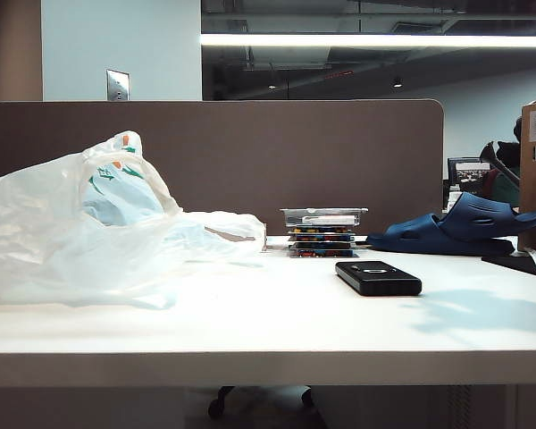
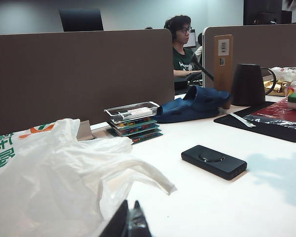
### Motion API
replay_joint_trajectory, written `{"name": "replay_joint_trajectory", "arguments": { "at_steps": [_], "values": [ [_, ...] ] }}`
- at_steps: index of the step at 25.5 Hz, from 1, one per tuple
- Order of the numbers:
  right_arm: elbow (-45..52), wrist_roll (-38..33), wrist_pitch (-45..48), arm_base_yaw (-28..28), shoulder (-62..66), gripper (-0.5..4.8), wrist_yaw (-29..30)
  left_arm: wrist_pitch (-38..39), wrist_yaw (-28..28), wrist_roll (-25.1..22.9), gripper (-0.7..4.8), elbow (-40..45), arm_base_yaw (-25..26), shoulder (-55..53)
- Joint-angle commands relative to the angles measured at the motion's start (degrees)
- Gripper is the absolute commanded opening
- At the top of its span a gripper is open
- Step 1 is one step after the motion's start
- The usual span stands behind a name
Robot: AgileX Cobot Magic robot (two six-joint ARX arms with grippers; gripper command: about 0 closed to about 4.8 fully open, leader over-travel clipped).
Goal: Put the power bank into the bag.
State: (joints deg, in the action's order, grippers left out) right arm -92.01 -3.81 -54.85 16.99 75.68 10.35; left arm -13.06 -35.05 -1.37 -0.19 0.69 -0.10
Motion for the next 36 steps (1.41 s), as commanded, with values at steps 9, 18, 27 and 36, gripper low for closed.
{"name": "replay_joint_trajectory", "arguments": {
  "at_steps": [9,18,27,36],
  "values": [
    [-5.75,-5.68,6.78,3.23,21.9,4.79,-6.8,2.25,-0.09,0.35,-0.05,-0.35,0.13,-0.02],
    [-5.75,-8.15,14.53,6.67,32.98,4.79,-10.93,2.27,-0.13,0.55,-0.05,-0.35,0.13,-0.02],
    [-5.68,-8.61,15.32,6.73,40.39,4.79,-14.93,2.27,-0.13,1.44,-0.05,-0.35,0.13,-0.02],
    [-5.66,-8.63,15.34,6.54,43.6,4.79,-16.74,2.27,-0.15,1.46,-0.05,-0.35,0.13,-0.02]
  ]
}}
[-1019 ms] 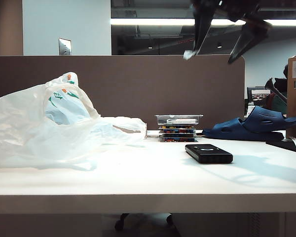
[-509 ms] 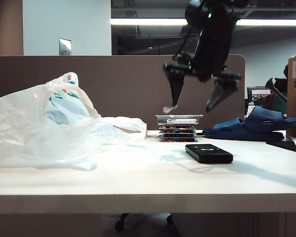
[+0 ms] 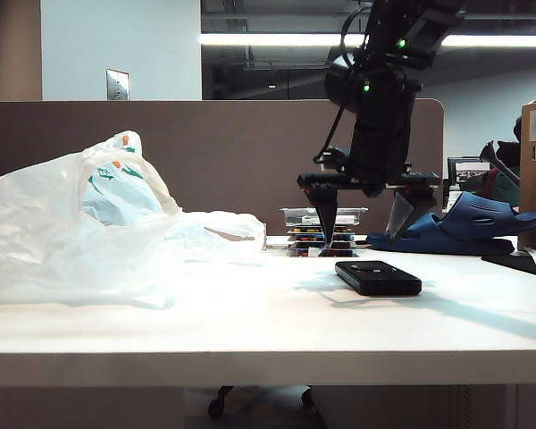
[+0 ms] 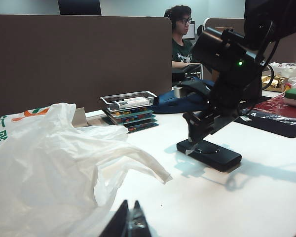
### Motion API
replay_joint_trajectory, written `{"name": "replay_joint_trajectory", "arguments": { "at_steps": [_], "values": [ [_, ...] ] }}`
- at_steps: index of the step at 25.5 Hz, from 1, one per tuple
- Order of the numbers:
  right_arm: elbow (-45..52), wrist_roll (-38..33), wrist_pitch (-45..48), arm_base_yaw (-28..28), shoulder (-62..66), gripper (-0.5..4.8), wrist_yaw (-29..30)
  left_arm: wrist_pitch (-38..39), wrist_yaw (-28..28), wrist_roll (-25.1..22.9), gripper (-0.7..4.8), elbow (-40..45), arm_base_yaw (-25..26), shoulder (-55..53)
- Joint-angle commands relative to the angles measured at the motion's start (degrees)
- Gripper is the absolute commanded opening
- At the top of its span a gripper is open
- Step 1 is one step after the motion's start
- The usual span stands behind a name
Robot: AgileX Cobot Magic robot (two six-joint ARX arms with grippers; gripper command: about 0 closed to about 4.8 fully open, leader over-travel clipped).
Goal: Put the power bank into the bag.
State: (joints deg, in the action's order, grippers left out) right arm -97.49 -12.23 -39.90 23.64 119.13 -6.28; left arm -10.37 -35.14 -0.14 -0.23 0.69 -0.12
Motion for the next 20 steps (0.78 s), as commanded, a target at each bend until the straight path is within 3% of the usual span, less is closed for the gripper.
{"name": "replay_joint_trajectory", "arguments": {
  "at_steps": [1,10,20],
  "values": [
    [-0.17,-0.22,0.48,-0.24,0.24,4.79,-0.02,-0.42,-0.09,0.59,-0.05,-0.31,0.13,0.0],
    [-0.11,-5.68,-1.86,-3.8,0.24,4.79,3.45,-0.42,-0.09,2.32,-0.05,-0.31,0.13,0.0],
    [-0.11,-5.77,-1.79,-3.28,0.59,4.79,2.27,-0.42,-0.02,2.29,-0.06,-0.31,0.13,0.0]
  ]
}}
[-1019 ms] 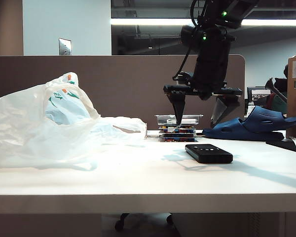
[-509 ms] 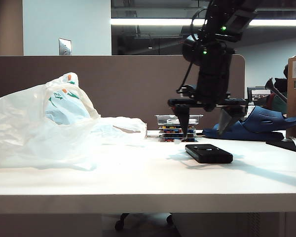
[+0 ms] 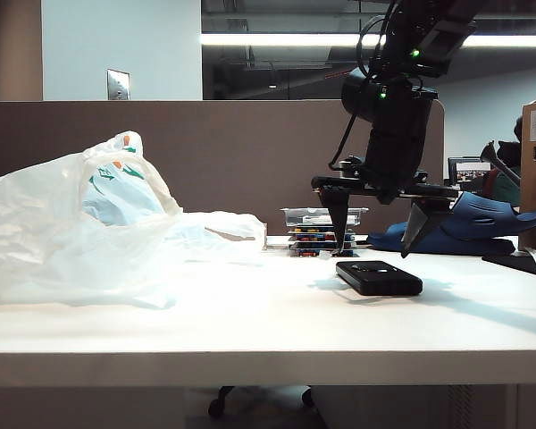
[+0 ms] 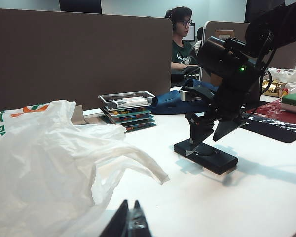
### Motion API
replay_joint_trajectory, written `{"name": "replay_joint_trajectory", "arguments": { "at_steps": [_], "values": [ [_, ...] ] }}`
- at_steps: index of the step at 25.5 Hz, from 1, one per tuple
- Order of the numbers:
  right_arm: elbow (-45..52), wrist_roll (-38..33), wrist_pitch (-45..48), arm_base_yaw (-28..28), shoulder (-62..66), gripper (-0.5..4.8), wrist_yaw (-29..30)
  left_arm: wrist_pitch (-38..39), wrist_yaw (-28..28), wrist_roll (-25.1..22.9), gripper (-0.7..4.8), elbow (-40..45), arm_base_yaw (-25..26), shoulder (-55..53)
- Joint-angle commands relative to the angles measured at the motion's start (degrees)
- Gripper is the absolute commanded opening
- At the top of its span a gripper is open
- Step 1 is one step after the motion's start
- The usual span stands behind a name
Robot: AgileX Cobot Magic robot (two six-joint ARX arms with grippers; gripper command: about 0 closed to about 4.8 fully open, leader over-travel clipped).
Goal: Put the power bank into the bag.
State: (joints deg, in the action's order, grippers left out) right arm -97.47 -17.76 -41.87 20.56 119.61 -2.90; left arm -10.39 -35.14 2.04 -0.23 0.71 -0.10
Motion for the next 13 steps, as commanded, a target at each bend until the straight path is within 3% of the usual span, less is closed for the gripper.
{"name": "replay_joint_trajectory", "arguments": {
  "at_steps": [1,13],
  "values": [
    [-0.11,-0.24,0.11,-0.15,0.24,4.79,-1.05,-0.39,-0.04,0.11,-0.05,-0.31,0.11,-0.02],
    [-0.09,0.02,0.15,0.63,1.18,4.79,-1.25,-0.39,-0.02,0.11,-0.05,-0.31,0.11,-0.02]
  ]
}}
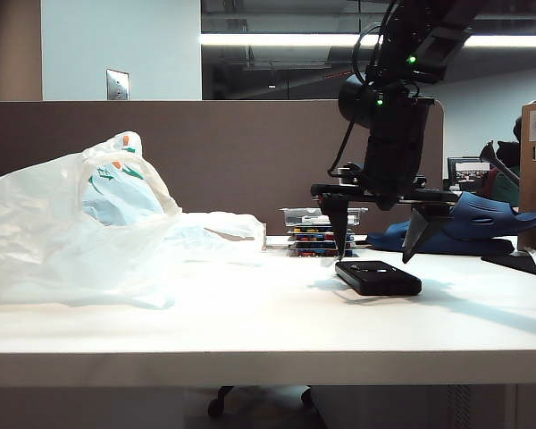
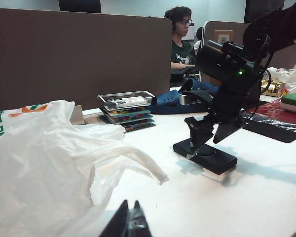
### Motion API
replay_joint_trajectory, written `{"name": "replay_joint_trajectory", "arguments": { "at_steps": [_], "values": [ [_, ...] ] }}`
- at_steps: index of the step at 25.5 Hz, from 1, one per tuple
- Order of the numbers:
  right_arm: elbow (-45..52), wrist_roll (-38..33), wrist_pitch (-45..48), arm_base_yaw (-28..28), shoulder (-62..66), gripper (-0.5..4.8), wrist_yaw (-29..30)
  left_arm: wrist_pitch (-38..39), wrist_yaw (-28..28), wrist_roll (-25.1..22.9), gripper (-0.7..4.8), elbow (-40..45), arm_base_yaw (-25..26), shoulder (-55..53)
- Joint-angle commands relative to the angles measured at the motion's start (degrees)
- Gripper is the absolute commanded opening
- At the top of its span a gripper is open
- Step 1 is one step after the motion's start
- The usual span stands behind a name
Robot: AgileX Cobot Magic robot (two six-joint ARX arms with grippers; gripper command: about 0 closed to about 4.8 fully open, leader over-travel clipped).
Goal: Put the power bank into the bag.
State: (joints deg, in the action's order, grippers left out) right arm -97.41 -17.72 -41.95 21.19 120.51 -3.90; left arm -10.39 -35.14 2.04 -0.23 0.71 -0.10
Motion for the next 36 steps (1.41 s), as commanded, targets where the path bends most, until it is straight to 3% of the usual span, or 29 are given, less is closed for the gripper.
{"name": "replay_joint_trajectory", "arguments": {
  "at_steps": [1,30,36],
  "values": [
    [-0.15,-0.02,0.2,0.02,0.37,4.79,-0.24,-0.39,-0.02,0.11,-0.06,-0.31,0.11,-0.02],
    [-0.15,-0.09,2.67,0.66,3.41,4.77,-0.66,-0.42,-0.02,0.11,-0.05,-0.31,0.11,-0.02],
    [-0.15,-0.07,2.6,0.66,3.41,2.47,-0.63,-0.42,-0.04,0.11,-0.05,-0.31,0.11,-0.02]
  ]
}}
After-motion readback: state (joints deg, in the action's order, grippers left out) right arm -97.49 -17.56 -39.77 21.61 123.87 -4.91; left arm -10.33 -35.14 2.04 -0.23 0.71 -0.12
